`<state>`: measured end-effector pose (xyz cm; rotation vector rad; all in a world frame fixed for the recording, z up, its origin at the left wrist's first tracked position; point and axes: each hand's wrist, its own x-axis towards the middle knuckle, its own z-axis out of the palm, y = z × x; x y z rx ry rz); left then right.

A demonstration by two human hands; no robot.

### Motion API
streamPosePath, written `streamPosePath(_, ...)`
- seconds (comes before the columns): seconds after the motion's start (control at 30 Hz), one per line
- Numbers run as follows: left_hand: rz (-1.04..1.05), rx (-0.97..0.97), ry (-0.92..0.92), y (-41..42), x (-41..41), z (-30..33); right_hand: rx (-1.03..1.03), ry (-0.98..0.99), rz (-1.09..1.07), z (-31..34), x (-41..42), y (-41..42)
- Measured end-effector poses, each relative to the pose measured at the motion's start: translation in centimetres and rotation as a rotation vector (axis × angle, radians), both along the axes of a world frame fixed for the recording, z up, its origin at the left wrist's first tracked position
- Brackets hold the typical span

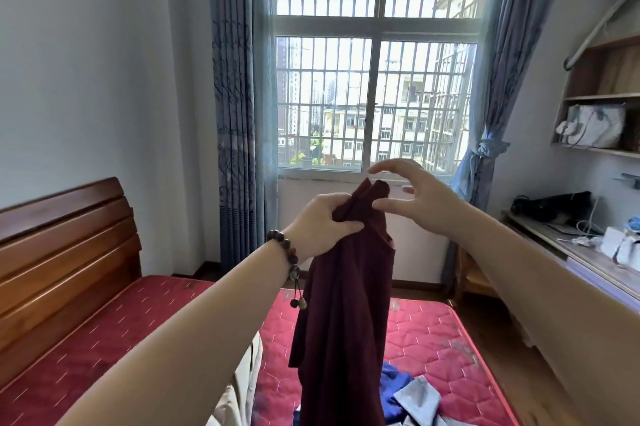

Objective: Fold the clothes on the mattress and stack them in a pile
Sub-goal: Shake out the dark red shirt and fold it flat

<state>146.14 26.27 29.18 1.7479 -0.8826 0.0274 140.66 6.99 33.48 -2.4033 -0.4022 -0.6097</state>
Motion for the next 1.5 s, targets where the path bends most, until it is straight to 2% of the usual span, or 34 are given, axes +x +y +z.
streamPosePath(0.13, -0.056, 0.115, -0.070, 0.5, -0.3, 0.8, -0.122, 0.182, 0.158, 1.3, -0.4, 0.3)
streamPosePath(0.23, -0.064, 0.173, -0.122, 0.7, -0.4, 1.1, -0.142, 0.229, 0.189, 1.5, -0.5, 0.8)
streamPosePath(0.3, -0.035, 0.154, -0.133, 1.1, -0.5, 0.9, -0.102, 0.189, 0.176, 1.4, -0.5, 1.2)
streamPosePath(0.43, 0.081, -0.017, -0.107, 2.0, -0.8, -0.6, -0.063, 0.048, 0.076, 1.4, -0.3, 1.7)
streamPosePath(0.57, 0.246, 0.002, -0.390, 3.4, -1.1, -2.5, -0.069, 0.001, 0.012, 1.6, -0.4, 2.1)
streamPosePath(0.63, 0.298, 0.038, -0.469, 3.9, -1.4, -3.5, -0.066, -0.003, -0.002, 1.7, -0.5, 2.5)
streamPosePath(0.83, 0.361, 0.166, -0.327, 2.9, -2.9, -5.6, -0.112, -0.049, -0.056, 1.9, -0.5, 4.0)
streamPosePath(0.97, 0.516, 0.334, -0.332, 0.9, -3.6, -6.3, -0.140, -0.055, -0.079, 1.7, -0.6, 4.6)
streamPosePath(1.07, 0.592, 0.372, -0.333, -0.1, -3.9, -6.2, -0.171, -0.056, -0.111, 1.7, -0.7, 4.5)
streamPosePath(1.33, 0.554, 0.389, -0.331, 1.5, -1.8, -8.0, -0.184, -0.082, -0.164, 2.7, -2.5, 1.3)
streamPosePath(1.5, 0.433, 0.429, -0.356, 3.4, -1.0, -7.6, -0.279, -0.065, -0.188, 3.0, -3.4, 0.2)
